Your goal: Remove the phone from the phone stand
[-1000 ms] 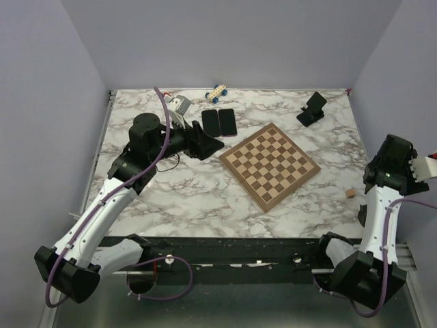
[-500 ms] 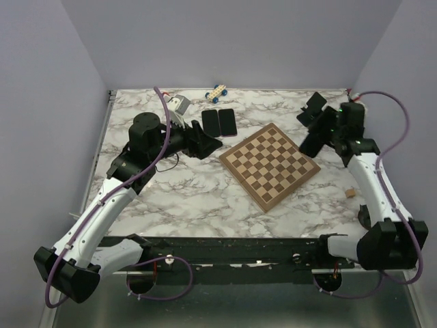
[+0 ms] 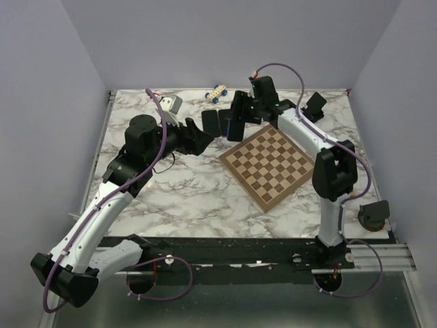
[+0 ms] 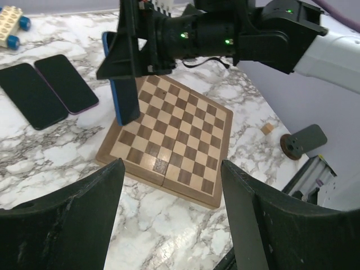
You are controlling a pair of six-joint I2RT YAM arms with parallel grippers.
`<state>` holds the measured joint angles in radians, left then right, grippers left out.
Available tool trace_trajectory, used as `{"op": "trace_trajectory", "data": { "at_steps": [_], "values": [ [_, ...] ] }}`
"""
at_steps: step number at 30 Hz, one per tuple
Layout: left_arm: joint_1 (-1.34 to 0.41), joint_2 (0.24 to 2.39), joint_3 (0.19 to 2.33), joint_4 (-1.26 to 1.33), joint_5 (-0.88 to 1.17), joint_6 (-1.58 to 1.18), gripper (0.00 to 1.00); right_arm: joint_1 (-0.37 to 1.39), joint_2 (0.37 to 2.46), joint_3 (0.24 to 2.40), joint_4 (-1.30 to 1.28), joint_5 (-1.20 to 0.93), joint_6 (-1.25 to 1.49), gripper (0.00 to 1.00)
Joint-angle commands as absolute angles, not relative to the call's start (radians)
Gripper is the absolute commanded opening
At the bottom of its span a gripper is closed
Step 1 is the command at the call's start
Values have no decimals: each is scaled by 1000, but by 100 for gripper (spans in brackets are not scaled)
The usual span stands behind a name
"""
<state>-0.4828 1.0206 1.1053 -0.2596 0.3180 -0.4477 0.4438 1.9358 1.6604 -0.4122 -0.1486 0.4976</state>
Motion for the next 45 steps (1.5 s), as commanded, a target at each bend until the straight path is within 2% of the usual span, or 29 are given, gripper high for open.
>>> {"op": "trace_trajectory", "data": {
  "at_steps": [1,6,14,27,35,45],
  "values": [
    [-466,961,1103,-276,138,-429,78,510,2150,1977,-451,-174,497,1],
    [-392,884,1079,-254,74,-437,79,579,2411,2309,-501,-100,533,1],
    [-264,899,1071,-244,141,-490,79,630,2599,2496,-388,-72,526,1],
    [-230,921,1066,-233,179,-509,79,686,2757,2554,-262,117,511,1],
    [-229,920,1068,-232,186,-511,79,689,2825,2577,-177,166,541,13],
    [-219,922,1066,-226,207,-524,79,690,2885,2592,-112,236,591,14]
  ]
}}
